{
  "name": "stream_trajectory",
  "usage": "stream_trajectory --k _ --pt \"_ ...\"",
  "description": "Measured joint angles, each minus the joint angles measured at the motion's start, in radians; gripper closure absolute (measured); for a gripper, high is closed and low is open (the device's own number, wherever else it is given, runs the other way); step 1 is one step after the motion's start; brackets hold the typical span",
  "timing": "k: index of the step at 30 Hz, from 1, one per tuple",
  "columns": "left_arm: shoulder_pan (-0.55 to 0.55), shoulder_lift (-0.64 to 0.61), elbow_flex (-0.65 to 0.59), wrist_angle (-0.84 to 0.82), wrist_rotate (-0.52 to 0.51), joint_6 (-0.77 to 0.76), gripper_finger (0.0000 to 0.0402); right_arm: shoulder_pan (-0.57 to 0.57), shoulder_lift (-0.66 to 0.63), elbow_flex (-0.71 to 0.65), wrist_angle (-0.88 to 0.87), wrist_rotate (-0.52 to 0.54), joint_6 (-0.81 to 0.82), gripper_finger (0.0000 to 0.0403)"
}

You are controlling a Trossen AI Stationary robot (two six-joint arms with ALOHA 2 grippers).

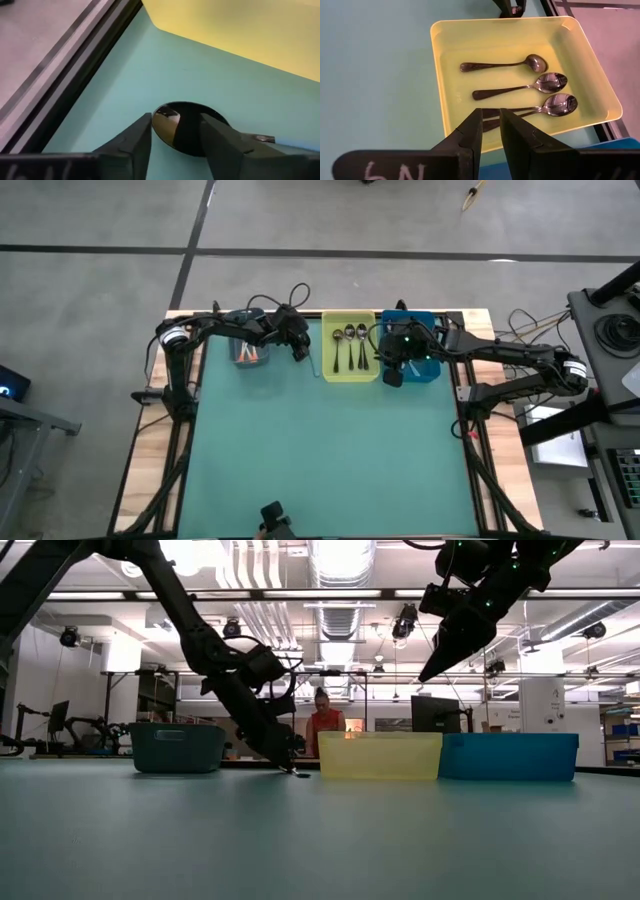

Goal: Sort silverware by color (type)
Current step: Put the blue spoon into the blue bin

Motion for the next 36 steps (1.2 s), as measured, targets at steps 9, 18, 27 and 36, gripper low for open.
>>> stream_trajectory --k 9,18,27,36 --pt "-0.001 -0.006 0.002 -0.005 -0.082 -0.014 0.0368 0.0 0.0 0.0 0.002 0.001 -0.003 0.0344" --pt "-0.024 -0.04 0.0 -0.038 -0.139 -0.05 0.04 0.0 0.0 0.0 0.002 0.002 -0.004 0.0344" --pt "-0.061 -0.119 -0.002 -0.11 -0.16 -0.129 0.04 0.0 0.0 0.0 0.003 0.002 -0.004 0.0344" --pt "-0.118 -0.151 -0.001 -0.215 -0.16 -0.238 0.04 0.0 0.0 0.0 0.002 0.002 -0.004 0.0344"
